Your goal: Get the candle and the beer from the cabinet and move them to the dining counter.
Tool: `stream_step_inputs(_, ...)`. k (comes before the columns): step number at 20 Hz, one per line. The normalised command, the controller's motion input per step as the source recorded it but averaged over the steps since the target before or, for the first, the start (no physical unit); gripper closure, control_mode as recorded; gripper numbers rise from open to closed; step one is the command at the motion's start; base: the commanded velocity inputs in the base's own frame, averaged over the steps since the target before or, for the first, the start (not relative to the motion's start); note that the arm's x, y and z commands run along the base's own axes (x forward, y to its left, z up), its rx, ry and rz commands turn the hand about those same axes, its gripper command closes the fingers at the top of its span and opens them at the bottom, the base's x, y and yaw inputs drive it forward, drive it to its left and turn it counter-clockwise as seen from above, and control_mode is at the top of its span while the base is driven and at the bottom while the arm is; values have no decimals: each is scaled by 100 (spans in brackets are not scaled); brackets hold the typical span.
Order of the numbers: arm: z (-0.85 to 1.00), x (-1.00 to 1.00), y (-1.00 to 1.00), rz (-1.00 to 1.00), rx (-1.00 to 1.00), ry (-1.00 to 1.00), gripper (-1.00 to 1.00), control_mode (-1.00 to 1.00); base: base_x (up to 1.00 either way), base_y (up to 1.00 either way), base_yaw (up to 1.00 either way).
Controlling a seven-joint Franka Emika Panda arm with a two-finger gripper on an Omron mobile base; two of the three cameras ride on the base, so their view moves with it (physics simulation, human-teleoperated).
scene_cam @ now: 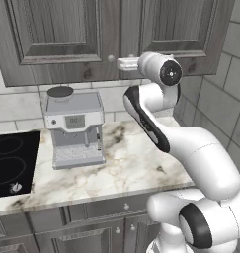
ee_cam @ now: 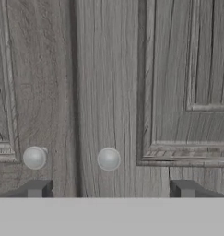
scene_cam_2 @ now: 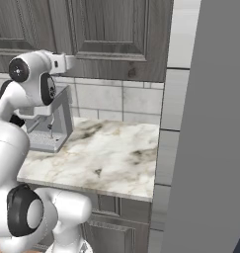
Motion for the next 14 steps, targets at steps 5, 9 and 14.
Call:
stream_step_inputs(5, 0, 26, 0, 0, 0, 0, -100, -100, 0, 0, 0)
stream_step_inputs(9, 0, 26, 0, 0, 0, 2, -100, -100, 0, 0, 0)
stream_step_inputs(14, 0, 23, 0, 0, 0, 1, -100, -100, 0, 0, 0)
